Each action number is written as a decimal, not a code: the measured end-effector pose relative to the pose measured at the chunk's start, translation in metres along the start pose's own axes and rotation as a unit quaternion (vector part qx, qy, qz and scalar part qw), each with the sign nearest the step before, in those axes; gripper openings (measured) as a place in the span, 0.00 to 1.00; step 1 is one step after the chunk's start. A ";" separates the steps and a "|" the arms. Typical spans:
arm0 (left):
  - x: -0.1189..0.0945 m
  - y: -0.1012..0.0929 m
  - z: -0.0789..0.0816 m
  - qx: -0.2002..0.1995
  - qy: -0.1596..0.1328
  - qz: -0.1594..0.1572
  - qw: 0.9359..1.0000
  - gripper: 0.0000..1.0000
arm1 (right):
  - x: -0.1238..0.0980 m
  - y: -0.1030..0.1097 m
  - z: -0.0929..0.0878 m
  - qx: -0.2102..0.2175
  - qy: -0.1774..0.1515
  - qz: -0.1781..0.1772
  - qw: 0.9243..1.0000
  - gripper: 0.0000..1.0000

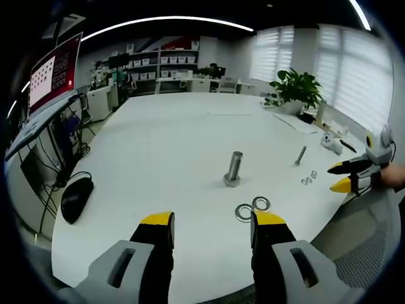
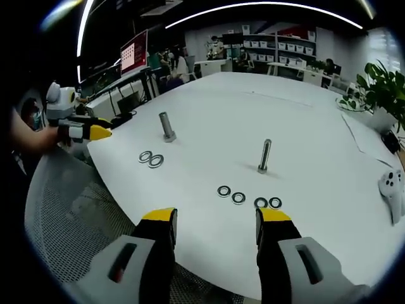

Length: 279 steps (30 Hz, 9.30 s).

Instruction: Place the washer onto the threaded stud by aligning its center hole with the stud, sliding it down to the base, and recovering from edge contact or off-axis alignment until the washer reaches the visible bottom stop.

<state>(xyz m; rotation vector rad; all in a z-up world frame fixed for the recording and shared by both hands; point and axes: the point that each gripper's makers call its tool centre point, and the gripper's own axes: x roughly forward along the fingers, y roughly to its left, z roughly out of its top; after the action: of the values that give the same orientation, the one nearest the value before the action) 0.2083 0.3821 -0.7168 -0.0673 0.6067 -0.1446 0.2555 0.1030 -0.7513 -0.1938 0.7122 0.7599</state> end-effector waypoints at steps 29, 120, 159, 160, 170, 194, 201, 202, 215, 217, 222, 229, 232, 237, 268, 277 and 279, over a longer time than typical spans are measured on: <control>0.002 -0.003 -0.007 0.006 0.016 -0.007 1.000 0.45 | 0.000 0.001 -0.003 0.005 0.005 0.004 1.000 0.52; 0.090 -0.049 -0.034 0.186 0.260 -0.106 0.942 0.40 | 0.000 0.000 -0.001 0.028 -0.003 0.021 0.999 0.51; 0.091 -0.056 -0.039 0.280 0.366 -0.134 0.877 0.21 | -0.002 -0.002 0.000 0.033 -0.005 0.010 0.999 0.51; 0.091 -0.056 -0.039 0.282 0.368 -0.134 0.876 0.21 | -0.001 -0.001 0.000 0.032 -0.004 0.010 0.999 0.51; 0.091 -0.056 -0.041 0.291 0.360 -0.141 0.875 0.21 | -0.001 -0.002 -0.002 0.032 -0.001 0.011 0.999 0.51; 0.091 -0.057 -0.042 0.308 0.396 -0.140 0.854 0.19 | -0.002 -0.005 -0.003 0.038 0.000 0.006 0.999 0.51; 0.090 -0.057 -0.042 0.305 0.386 -0.137 0.860 0.18 | -0.002 -0.005 -0.003 0.041 0.000 0.005 0.999 0.50; 0.090 -0.057 -0.042 0.309 0.384 -0.139 0.859 0.18 | -0.002 -0.005 -0.003 0.041 0.000 0.005 0.999 0.50; 0.088 -0.051 -0.041 0.322 0.371 -0.146 0.859 0.19 | -0.002 -0.005 -0.003 0.044 -0.004 0.004 0.999 0.50; 0.087 -0.051 -0.039 0.319 0.370 -0.148 0.860 0.19 | -0.002 -0.005 -0.003 0.044 -0.003 0.003 0.999 0.50; 0.087 -0.051 -0.035 0.325 0.364 -0.153 0.860 0.19 | -0.002 -0.005 -0.003 0.045 -0.003 0.004 0.999 0.50; 0.087 -0.053 -0.020 0.332 0.346 -0.156 0.864 0.19 | -0.002 -0.004 -0.003 0.044 0.000 0.006 0.999 0.50; 0.087 -0.052 -0.014 0.333 0.341 -0.157 0.865 0.19 | -0.001 -0.004 -0.003 0.042 0.001 0.006 0.999 0.50; 0.085 -0.052 -0.002 0.342 0.334 -0.157 0.864 0.19 | -0.001 -0.004 -0.003 0.045 0.000 0.006 0.999 0.50; 0.092 -0.052 0.064 0.407 0.313 -0.171 0.841 0.19 | -0.001 -0.003 -0.002 0.043 -0.004 0.010 0.999 0.50; 0.102 -0.051 0.063 0.415 0.316 -0.169 0.836 0.19 | -0.002 -0.003 -0.002 0.043 -0.005 0.009 0.999 0.50; 0.104 -0.051 0.062 0.415 0.317 -0.170 0.836 0.19 | -0.002 -0.003 -0.002 0.043 -0.004 0.009 0.999 0.50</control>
<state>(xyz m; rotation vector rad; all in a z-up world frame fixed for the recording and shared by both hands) 0.3220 0.3166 -0.7194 0.7556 1.1479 -0.7907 0.2555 0.0991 -0.7516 -0.1061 0.7386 0.7460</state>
